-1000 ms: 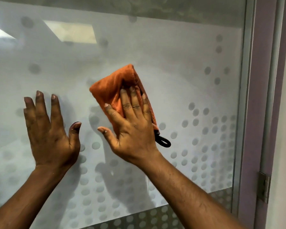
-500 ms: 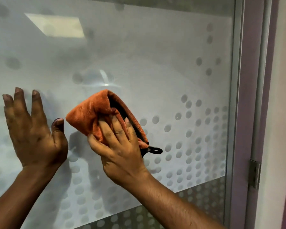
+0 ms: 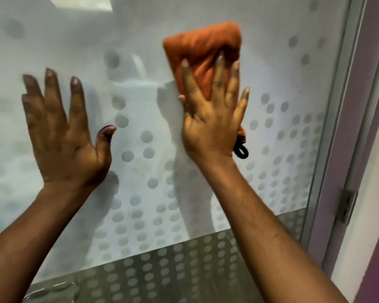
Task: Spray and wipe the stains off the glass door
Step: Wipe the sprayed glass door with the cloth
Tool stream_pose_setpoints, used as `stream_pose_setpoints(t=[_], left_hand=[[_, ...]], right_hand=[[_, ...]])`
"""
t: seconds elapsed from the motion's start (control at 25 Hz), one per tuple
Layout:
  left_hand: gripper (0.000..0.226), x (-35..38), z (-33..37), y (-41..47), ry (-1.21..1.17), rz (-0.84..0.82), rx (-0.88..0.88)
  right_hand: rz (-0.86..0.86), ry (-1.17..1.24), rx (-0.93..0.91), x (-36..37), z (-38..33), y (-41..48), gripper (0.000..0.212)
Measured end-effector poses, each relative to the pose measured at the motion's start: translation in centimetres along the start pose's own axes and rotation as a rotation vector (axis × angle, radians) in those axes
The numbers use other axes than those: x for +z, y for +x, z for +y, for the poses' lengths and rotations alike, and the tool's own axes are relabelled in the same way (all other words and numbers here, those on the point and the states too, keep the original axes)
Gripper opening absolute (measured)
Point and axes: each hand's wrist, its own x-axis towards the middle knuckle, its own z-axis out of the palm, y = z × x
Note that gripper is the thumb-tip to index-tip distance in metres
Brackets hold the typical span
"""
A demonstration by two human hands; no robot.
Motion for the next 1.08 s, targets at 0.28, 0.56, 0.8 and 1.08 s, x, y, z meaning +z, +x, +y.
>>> stream_pose_setpoints(t=[0.28, 0.56, 0.8, 1.08], left_hand=[[0.072, -3.1, 3.0, -0.3, 0.064, -0.024, 0.096], [0.076, -2.3, 2.6, -0.9, 0.020, -0.060, 0.143], [0.077, -0.2, 1.1, -1.3, -0.041, -0.127, 0.092], [0.080, 1.5, 0.0, -1.7, -0.069, -0.095, 0.061]], right_hand=[[0.089, -0.056, 0.200, 0.0, 5.0, -3.2, 0.052], [-0.005, 0.001, 0.064, -0.8, 7.9, -18.7, 0.053], [-0.273, -0.040, -0.327, -1.0, 7.0, -31.8, 0.042], [-0.101, -0.041, -0.383, -0.2, 5.3, -22.8, 0.046]])
